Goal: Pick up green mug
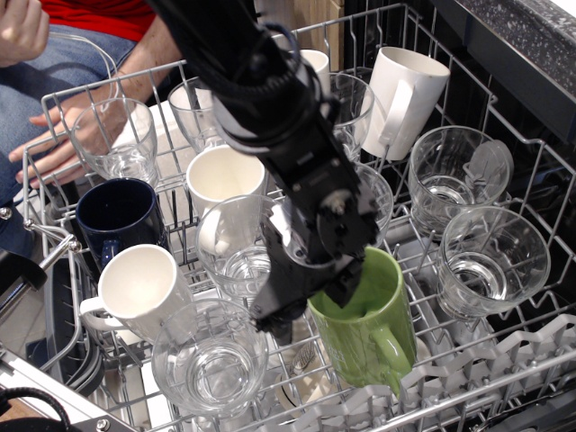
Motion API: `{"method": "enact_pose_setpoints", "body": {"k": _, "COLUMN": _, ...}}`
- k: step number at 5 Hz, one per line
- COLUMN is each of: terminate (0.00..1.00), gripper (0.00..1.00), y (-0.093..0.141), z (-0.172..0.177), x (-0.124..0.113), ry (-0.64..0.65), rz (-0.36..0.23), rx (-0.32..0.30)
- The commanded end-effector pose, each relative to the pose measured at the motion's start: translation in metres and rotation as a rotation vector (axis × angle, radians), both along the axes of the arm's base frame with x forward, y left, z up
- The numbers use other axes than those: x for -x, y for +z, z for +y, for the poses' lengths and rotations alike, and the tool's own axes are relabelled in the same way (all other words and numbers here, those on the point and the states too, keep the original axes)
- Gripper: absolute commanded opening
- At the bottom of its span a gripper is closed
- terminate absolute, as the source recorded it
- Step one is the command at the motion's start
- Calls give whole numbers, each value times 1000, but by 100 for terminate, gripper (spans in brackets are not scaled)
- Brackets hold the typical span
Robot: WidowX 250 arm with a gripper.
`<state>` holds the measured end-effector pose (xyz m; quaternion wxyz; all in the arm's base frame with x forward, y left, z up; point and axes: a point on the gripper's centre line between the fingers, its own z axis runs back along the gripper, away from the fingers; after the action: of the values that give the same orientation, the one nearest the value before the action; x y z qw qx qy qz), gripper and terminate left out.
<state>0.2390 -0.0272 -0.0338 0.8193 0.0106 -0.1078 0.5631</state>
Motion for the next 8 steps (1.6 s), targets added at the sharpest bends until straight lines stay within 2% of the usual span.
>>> {"method": "enact_pose_setpoints", "body": {"k": 1, "terminate": 0, "gripper": 100, "y": -14, "z": -14, "x": -15, "ry": 136, "rz": -37, "rx": 17}}
{"method": "enact_pose_setpoints", "body": {"k": 2, "terminate": 0, "gripper": 100, "y": -27, "z": -16, "x": -13, "ry": 190, "rz": -43, "rx": 12}}
{"method": "enact_pose_setpoints", "body": {"k": 3, "terminate": 0, "gripper": 0, "y": -33, "z": -16, "x": -12, "ry": 236, "rz": -66, "rx": 41}}
{"method": "enact_pose_setpoints", "body": {"k": 5, "terminate": 0, "gripper": 0, "y": -28, "z": -11, "x": -16, "ry": 295, "rz": -87, "rx": 82}}
{"method": "enact_pose_setpoints", "body": {"k": 6, "terminate": 0, "gripper": 0, "y": -25, "z": -11, "x": -14, "ry": 278, "rz": -85, "rx": 89}}
{"method": "enact_pose_setpoints", "body": {"k": 7, "terminate": 0, "gripper": 0, "y": -8, "z": -15, "x": -11, "ry": 257, "rz": -82, "rx": 121}}
{"method": "enact_pose_setpoints", "body": {"k": 8, "terminate": 0, "gripper": 0, "y": 23, "z": -23, "x": -6, "ry": 188, "rz": -83, "rx": 169}}
